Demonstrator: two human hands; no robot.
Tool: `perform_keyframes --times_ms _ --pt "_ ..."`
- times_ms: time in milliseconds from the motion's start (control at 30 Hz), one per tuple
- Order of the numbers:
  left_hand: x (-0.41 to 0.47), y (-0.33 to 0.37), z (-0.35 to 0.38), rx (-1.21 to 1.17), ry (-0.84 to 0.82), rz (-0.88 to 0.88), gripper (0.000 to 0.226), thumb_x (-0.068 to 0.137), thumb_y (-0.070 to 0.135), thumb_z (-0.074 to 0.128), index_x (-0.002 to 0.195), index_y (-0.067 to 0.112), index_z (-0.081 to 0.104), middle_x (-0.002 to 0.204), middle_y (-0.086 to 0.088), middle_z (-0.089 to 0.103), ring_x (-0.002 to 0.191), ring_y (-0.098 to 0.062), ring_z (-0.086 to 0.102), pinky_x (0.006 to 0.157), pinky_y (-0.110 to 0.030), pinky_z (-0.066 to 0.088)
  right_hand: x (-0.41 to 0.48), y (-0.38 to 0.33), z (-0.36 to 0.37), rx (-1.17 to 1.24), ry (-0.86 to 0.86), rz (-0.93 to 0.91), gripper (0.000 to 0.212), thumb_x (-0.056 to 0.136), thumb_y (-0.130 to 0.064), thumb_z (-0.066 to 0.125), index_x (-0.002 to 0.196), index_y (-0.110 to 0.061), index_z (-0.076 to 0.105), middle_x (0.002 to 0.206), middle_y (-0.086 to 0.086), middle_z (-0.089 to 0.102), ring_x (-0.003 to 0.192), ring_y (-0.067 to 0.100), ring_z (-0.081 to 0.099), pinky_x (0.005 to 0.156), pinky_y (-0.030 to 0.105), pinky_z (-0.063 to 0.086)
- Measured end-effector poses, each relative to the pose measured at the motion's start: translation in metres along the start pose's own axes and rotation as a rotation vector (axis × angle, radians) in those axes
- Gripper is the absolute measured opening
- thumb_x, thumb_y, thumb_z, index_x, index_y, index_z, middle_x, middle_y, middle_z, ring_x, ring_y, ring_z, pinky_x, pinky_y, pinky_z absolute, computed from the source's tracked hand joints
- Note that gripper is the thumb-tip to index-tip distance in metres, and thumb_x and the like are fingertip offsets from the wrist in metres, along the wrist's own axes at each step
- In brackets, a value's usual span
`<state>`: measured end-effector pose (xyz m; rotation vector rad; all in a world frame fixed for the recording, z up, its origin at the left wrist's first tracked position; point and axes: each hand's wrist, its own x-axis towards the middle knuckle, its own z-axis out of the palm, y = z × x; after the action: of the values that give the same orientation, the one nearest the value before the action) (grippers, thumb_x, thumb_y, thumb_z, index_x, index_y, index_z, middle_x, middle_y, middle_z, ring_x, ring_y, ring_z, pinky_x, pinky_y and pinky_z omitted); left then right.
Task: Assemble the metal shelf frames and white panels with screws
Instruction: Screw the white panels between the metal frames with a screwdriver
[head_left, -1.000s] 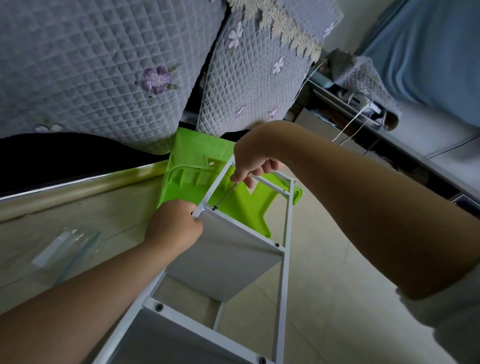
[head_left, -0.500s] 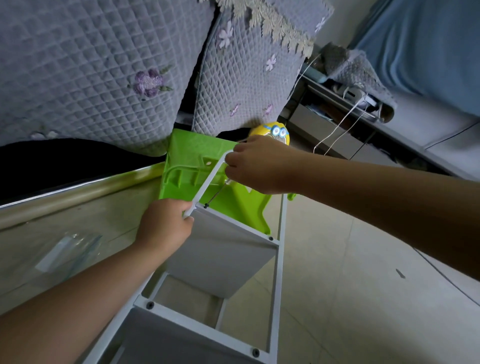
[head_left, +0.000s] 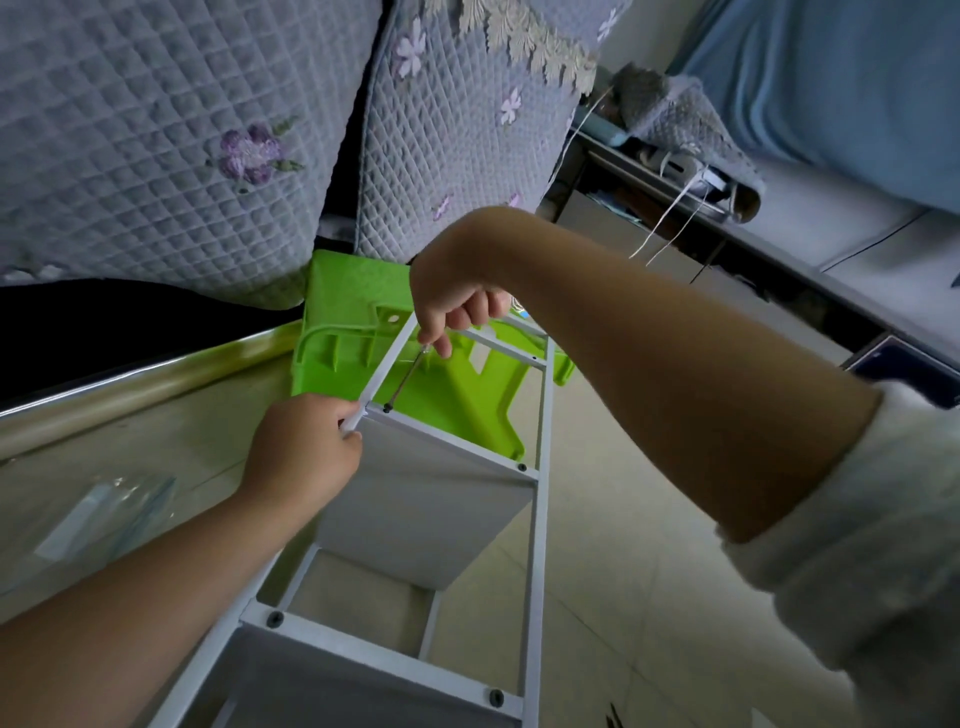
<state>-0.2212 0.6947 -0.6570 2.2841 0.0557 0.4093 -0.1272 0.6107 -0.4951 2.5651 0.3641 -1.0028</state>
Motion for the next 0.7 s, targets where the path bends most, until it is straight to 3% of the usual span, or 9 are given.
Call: perform_keyframes --times_ms 100,167,233,300,367,433,533,633,700 --pt "-0.001 -0.002 -0.004 0.033 -0.009 -0.008 0.033 0.065 0.023 0.044 0.071 -0.002 0.066 0.076 -0.027 0.064 0.066 -0.036 0.057 0.061 -0.04 0.044 -0.005 0.0 0.012 -0.008 0.053 -0.006 0.031 0.098 -0.018 0.04 0.073 -0.006 0.054 0.033 -0.003 0.027 0.026 0.009 0.023 0.031 0.006 0.02" --pt "-0.001 -0.001 -0.004 0.048 -0.014 0.006 0.034 0.066 0.023 0.044 0.072 -0.003 0.065 0.078 -0.025 0.065 0.068 -0.036 0.058 0.063 -0.04 0.045 -0.016 -0.003 0.023 -0.23 0.225 -0.057 0.027 0.096 -0.019 0.043 0.079 -0.005 0.058 0.043 0.004 0.048 0.036 0.014 0.046 0.033 0.014 0.036" --pt "-0.001 0.001 -0.005 0.055 -0.026 0.004 0.027 0.077 0.016 0.054 0.089 -0.002 0.071 0.084 -0.022 0.067 0.082 -0.038 0.062 0.07 -0.04 0.047 -0.027 0.002 0.039 -0.397 0.445 -0.15 0.025 0.092 -0.019 0.046 0.105 -0.002 0.059 0.084 0.01 0.065 0.076 0.021 0.062 0.061 0.024 0.045" --pt "-0.002 0.0 -0.005 0.058 -0.025 0.009 0.025 0.079 0.013 0.056 0.093 0.0 0.071 0.086 -0.02 0.067 0.086 -0.038 0.062 0.07 -0.038 0.047 -0.032 0.009 0.049 -0.486 0.533 -0.207 0.026 0.091 -0.014 0.047 0.114 -0.005 0.053 0.108 0.012 0.059 0.1 0.027 0.056 0.071 0.028 0.04" --pt "-0.001 -0.001 -0.005 0.063 -0.025 0.022 0.028 0.077 0.016 0.052 0.088 -0.001 0.071 0.085 -0.02 0.067 0.085 -0.038 0.062 0.068 -0.038 0.048 -0.03 0.017 0.054 -0.599 0.61 -0.268 0.022 0.092 -0.011 0.045 0.111 -0.005 0.055 0.108 0.013 0.057 0.098 0.03 0.056 0.069 0.032 0.04" --pt "-0.001 0.0 -0.005 0.072 -0.028 0.009 0.026 0.079 0.014 0.054 0.092 -0.001 0.07 0.093 -0.019 0.068 0.091 -0.038 0.061 0.073 -0.039 0.049 -0.03 0.019 0.058 -0.716 0.784 -0.41 0.026 0.086 -0.007 0.04 0.087 -0.006 0.066 0.085 0.013 0.063 0.078 0.029 0.062 0.056 0.03 0.041" --pt "-0.002 0.0 -0.005 0.074 -0.023 -0.011 0.039 0.074 0.023 0.046 0.091 -0.004 0.069 0.096 -0.02 0.067 0.092 -0.038 0.061 0.075 -0.04 0.05 -0.019 0.02 0.067 -0.886 1.027 -0.515 0.035 0.068 -0.013 0.03 0.052 -0.015 0.061 0.052 0.002 0.056 0.047 0.021 0.055 0.047 0.02 0.038" --pt "-0.002 0.0 -0.005 0.042 -0.015 -0.029 0.029 0.079 0.016 0.055 0.096 -0.001 0.071 0.098 -0.021 0.067 0.093 -0.038 0.061 0.076 -0.04 0.05 -0.031 0.007 0.065 -0.98 0.944 -0.451 0.035 0.073 -0.012 0.032 0.055 -0.015 0.062 0.054 0.002 0.057 0.049 0.021 0.055 0.048 0.021 0.034" --pt "-0.002 0.0 -0.004 0.039 -0.003 -0.039 0.026 0.079 0.006 0.062 0.103 0.002 0.07 0.1 -0.02 0.068 0.093 -0.038 0.061 0.076 -0.038 0.048 -0.039 0.002 0.057 -1.033 0.727 -0.361 0.034 0.088 -0.01 0.031 0.086 -0.009 0.065 0.08 0.01 0.065 0.074 0.028 0.063 0.05 0.025 0.031"
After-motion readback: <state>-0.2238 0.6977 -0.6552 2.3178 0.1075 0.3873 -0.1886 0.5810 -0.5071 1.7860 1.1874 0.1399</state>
